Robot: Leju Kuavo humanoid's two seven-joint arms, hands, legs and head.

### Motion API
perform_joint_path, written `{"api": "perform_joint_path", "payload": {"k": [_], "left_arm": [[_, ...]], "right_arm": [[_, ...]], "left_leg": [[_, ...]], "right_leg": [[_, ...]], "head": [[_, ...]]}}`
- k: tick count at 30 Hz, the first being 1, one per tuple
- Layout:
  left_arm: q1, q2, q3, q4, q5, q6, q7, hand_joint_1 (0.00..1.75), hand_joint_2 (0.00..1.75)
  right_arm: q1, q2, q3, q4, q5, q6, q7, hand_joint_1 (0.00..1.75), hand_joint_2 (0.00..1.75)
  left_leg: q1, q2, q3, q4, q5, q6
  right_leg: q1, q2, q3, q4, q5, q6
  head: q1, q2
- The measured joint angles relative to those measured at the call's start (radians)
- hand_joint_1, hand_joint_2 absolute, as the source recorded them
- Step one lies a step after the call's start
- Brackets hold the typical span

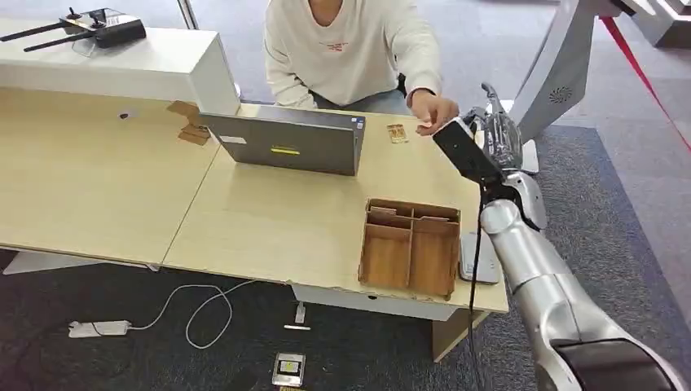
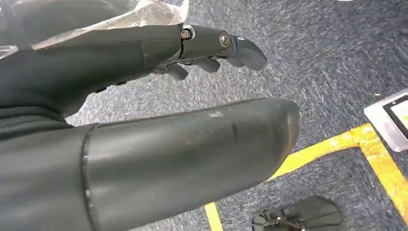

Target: Pass the card to the sensor for recognition and then transmit it.

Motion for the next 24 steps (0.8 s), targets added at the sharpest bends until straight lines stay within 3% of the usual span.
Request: {"api": "perform_joint_path", "payload": {"k": [17, 18, 19, 24], "left_arm": [[-0.005, -0.001, -0.066, -0.005, 0.004, 0.001, 0.006, 0.0, 0.0], [-0.004, -0.001, -0.066, -0.005, 0.004, 0.002, 0.006, 0.0, 0.0], [-0.004, -0.001, -0.067, -0.005, 0.004, 0.003, 0.006, 0.0, 0.0], [-0.003, -0.003, -0.067, -0.005, 0.004, 0.008, 0.005, 0.0, 0.0]], "right_arm": [[-0.039, 0.031, 0.022, 0.107, 0.02, 0.006, 0.011, 1.75, 1.75], [-0.04, 0.031, 0.022, 0.111, 0.022, 0.006, 0.011, 0.09, 1.75], [-0.041, 0.031, 0.022, 0.114, 0.025, 0.005, 0.011, 0.0, 1.75], [-0.047, 0.031, 0.022, 0.128, 0.058, -0.026, 0.011, 0.0, 1.75]], "left_leg": [[0.0, 0.0, 0.0, 0.0, 0.0, 0.0], [0.0, 0.0, 0.0, 0.0, 0.0, 0.0], [0.0, 0.0, 0.0, 0.0, 0.0, 0.0], [0.0, 0.0, 0.0, 0.0, 0.0, 0.0]], "right_leg": [[0.0, 0.0, 0.0, 0.0, 0.0, 0.0], [0.0, 0.0, 0.0, 0.0, 0.0, 0.0], [0.0, 0.0, 0.0, 0.0, 0.0, 0.0], [0.0, 0.0, 0.0, 0.0, 0.0, 0.0]], "head": [[0.0, 0.0], [0.0, 0.0], [0.0, 0.0], [0.0, 0.0]]}}
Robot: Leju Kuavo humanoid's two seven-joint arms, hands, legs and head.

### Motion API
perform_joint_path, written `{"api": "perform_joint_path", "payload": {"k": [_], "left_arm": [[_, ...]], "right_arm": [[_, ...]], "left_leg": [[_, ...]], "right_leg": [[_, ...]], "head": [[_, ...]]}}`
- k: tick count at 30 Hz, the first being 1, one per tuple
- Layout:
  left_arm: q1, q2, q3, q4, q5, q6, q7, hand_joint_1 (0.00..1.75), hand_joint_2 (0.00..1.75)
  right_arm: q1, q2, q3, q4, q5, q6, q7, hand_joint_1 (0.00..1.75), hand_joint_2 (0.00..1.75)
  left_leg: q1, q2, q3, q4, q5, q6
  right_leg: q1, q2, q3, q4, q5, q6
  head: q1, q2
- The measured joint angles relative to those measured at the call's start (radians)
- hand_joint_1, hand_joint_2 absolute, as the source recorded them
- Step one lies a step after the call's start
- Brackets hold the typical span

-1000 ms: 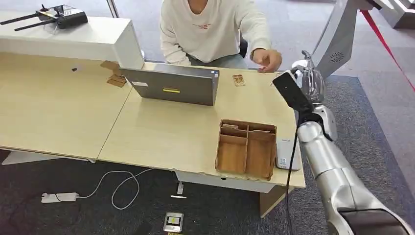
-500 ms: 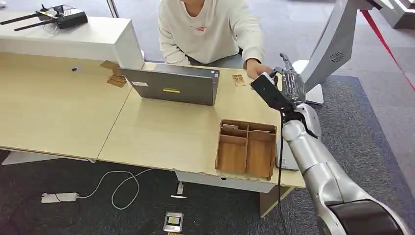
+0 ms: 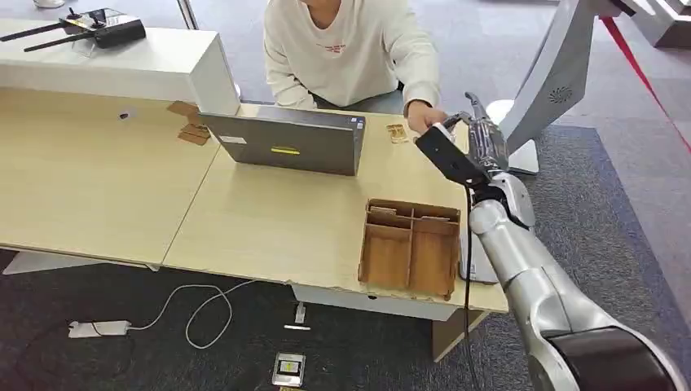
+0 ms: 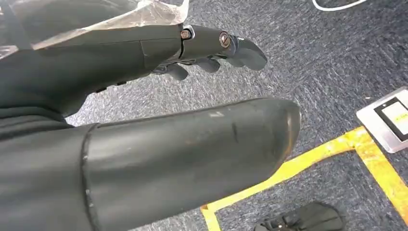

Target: Pass the card to the sensor for recognition and then transmit it.

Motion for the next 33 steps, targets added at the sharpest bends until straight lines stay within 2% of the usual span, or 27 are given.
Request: {"api": "perform_joint_path", "payload": {"k": [8, 14, 17, 24, 27, 33], "left_arm": [[0.01, -0.001, 0.0, 0.0, 0.002, 0.007, -0.012, 0.0, 0.0], [0.015, -0.001, 0.0, 0.0, 0.009, 0.011, -0.018, 0.0, 0.0], [0.02, -0.001, 0.0, -0.001, 0.013, 0.013, -0.023, 0.0, 0.0], [0.032, -0.001, 0.003, -0.002, 0.043, 0.013, -0.027, 0.0, 0.0], [0.034, -0.001, 0.005, -0.002, 0.056, 0.013, -0.031, 0.0, 0.0], [0.037, -0.001, 0.016, -0.002, 0.064, 0.016, -0.032, 0.0, 0.0]], "right_arm": [[-0.032, -0.011, 0.0, 0.004, 0.015, -0.085, -0.038, 0.0, 1.75], [-0.064, -0.043, -0.01, -0.021, -0.045, -0.085, -0.07, 0.0, 1.75], [-0.083, -0.063, -0.026, -0.039, -0.097, -0.055, -0.07, 0.0, 1.75], [-0.075, -0.123, -0.092, -0.112, -0.33, 0.121, -0.046, 0.0, 1.75], [-0.044, -0.148, -0.112, -0.151, -0.396, 0.178, -0.021, 0.0, 1.75], [0.06, -0.192, -0.121, -0.227, -0.475, 0.243, 0.01, 0.0, 1.75]], "left_leg": [[0.0, 0.0, 0.0, 0.0, 0.0, 0.0], [0.0, 0.0, 0.0, 0.0, 0.0, 0.0], [0.0, 0.0, 0.0, 0.0, 0.0, 0.0], [0.0, 0.0, 0.0, 0.001, 0.0, 0.0], [0.0, 0.0, 0.0, 0.001, 0.0, 0.0], [0.0, 0.0, 0.0, 0.001, 0.0, 0.0]], "right_leg": [[0.0, 0.0, 0.0, 0.0, 0.0, 0.0], [0.0, 0.0, 0.0, 0.0, 0.0, 0.0], [0.0, 0.0, 0.0, 0.0, 0.0, 0.0], [0.0, 0.0, 0.0, 0.0, 0.0, 0.0], [0.0, 0.0, 0.0, 0.0, 0.0, 0.0], [0.0, 0.0, 0.0, 0.0, 0.0, 0.0]], "head": [[0.0, 0.0], [0.0, 0.0], [0.0, 0.0], [0.0, 0.0], [-0.001, 0.0], [0.0, 0.0]]}}
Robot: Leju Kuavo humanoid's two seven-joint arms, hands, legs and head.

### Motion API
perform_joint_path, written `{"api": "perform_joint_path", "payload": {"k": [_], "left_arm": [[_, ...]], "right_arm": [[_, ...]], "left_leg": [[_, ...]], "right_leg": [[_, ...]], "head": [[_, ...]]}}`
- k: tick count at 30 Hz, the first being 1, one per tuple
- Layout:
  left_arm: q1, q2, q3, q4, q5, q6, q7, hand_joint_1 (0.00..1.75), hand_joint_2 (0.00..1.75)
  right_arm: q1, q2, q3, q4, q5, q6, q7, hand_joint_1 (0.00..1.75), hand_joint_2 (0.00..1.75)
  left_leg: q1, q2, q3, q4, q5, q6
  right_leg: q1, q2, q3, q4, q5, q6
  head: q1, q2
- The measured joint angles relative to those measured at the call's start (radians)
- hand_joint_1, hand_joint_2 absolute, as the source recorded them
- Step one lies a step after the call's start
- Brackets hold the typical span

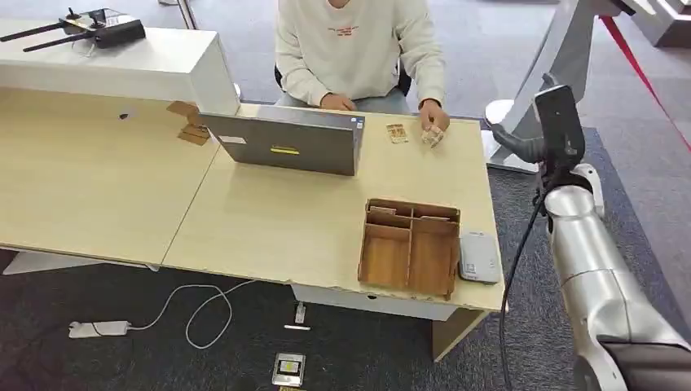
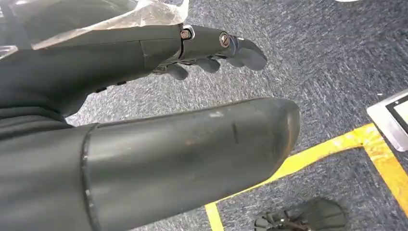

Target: Pass the card to the sensor for recognition and then transmit it.

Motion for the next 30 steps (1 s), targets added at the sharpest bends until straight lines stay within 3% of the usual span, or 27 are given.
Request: {"api": "perform_joint_path", "payload": {"k": [9, 19, 22, 30], "left_arm": [[0.001, 0.0, 0.014, 0.0, -0.011, 0.001, 0.0, 0.0, 0.0], [-0.003, 0.0, 0.014, -0.001, -0.037, -0.005, 0.005, 0.0, 0.0], [-0.005, 0.0, 0.014, -0.001, -0.042, -0.007, 0.006, 0.0, 0.0], [-0.01, 0.0, 0.014, -0.002, -0.043, -0.019, 0.008, 0.0, 0.0]], "right_arm": [[0.15, -0.061, 0.005, -0.162, 0.033, 0.076, 0.05, 0.0, 1.75], [0.247, -0.086, 0.013, -0.286, 0.101, 0.066, 0.085, 0.0, 1.75], [0.265, -0.087, 0.02, -0.311, 0.158, 0.059, 0.088, 0.0, 1.75], [0.295, -0.077, 0.082, -0.359, 0.455, 0.058, 0.095, 0.0, 1.75]], "left_leg": [[0.0, 0.0, 0.0, 0.0, 0.0, 0.0], [0.0, 0.0, 0.0, 0.0, 0.0, 0.0], [0.0, 0.0, 0.0, 0.0, 0.0, 0.0], [0.0, 0.0, -0.001, -0.001, 0.0, 0.0]], "right_leg": [[0.0, 0.0, 0.0, 0.0, 0.0, 0.0], [0.0, 0.0, 0.0, 0.0, 0.0, 0.0], [0.0, 0.0, 0.0, 0.0, 0.0, 0.0], [0.0, 0.0, 0.0, 0.0, 0.0, 0.0]], "head": [[0.0, 0.0], [0.0, 0.0], [0.0, 0.0], [0.0, 0.0]]}}
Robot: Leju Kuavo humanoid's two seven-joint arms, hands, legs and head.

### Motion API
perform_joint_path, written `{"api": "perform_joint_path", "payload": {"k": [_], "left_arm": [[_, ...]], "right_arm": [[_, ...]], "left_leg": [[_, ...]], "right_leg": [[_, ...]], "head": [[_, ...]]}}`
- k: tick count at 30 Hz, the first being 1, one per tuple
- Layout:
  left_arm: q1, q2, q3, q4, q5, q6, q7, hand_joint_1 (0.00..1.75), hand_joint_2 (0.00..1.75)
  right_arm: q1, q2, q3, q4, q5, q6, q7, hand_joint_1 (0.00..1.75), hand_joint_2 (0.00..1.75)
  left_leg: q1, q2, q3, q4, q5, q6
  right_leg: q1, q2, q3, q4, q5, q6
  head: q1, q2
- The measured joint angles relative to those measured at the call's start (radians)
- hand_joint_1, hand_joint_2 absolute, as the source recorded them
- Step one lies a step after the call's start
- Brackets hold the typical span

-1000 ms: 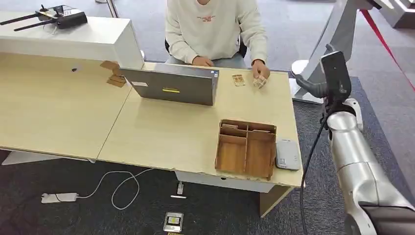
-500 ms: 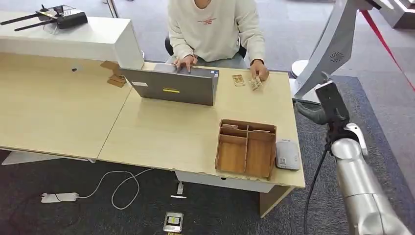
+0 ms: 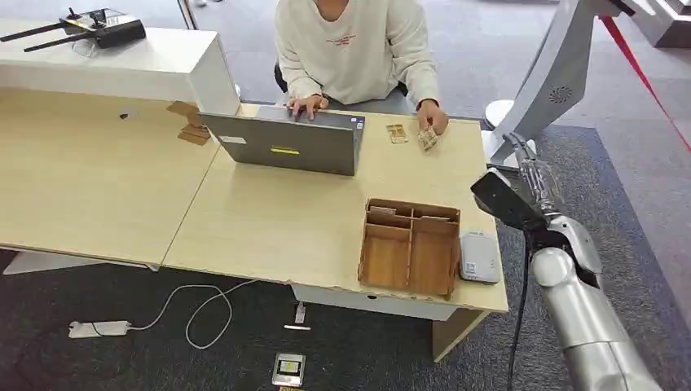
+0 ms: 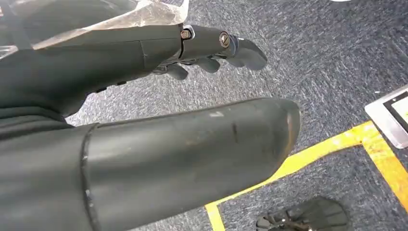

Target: Pass the card to the sensor for recognition and then transmit it.

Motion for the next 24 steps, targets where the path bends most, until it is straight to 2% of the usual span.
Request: {"api": "perform_joint_path", "payload": {"k": [5, 14, 24], "left_arm": [[-0.004, 0.0, 0.0, 0.0, -0.001, -0.006, 0.006, 0.0, 0.0], [-0.008, 0.0, 0.0, 0.0, 0.005, -0.012, 0.01, 0.0, 0.0], [-0.008, 0.008, 0.0, 0.0, 0.016, -0.022, 0.01, 0.0, 0.0]], "right_arm": [[0.016, 0.013, 0.042, -0.019, 0.064, 0.022, 0.0, 0.0, 1.75], [0.033, 0.021, 0.078, -0.047, 0.088, 0.076, 0.0, 0.0, 1.75], [0.034, 0.001, 0.094, -0.105, 0.103, 0.246, 0.023, 0.0, 1.75]], "left_leg": [[0.0, 0.0, 0.0, 0.0, 0.0, 0.0], [0.0, 0.0, 0.0, 0.0, 0.0, 0.0], [0.0, 0.0, 0.0, 0.0, 0.0, 0.0]], "right_leg": [[0.0, 0.0, 0.0, 0.0, 0.0, 0.0], [0.0, 0.0, 0.0, 0.0, 0.0, 0.0], [0.0, 0.0, 0.0, 0.0, 0.0, 0.0]], "head": [[0.0, 0.0], [0.0, 0.0], [0.0, 0.0]]}}
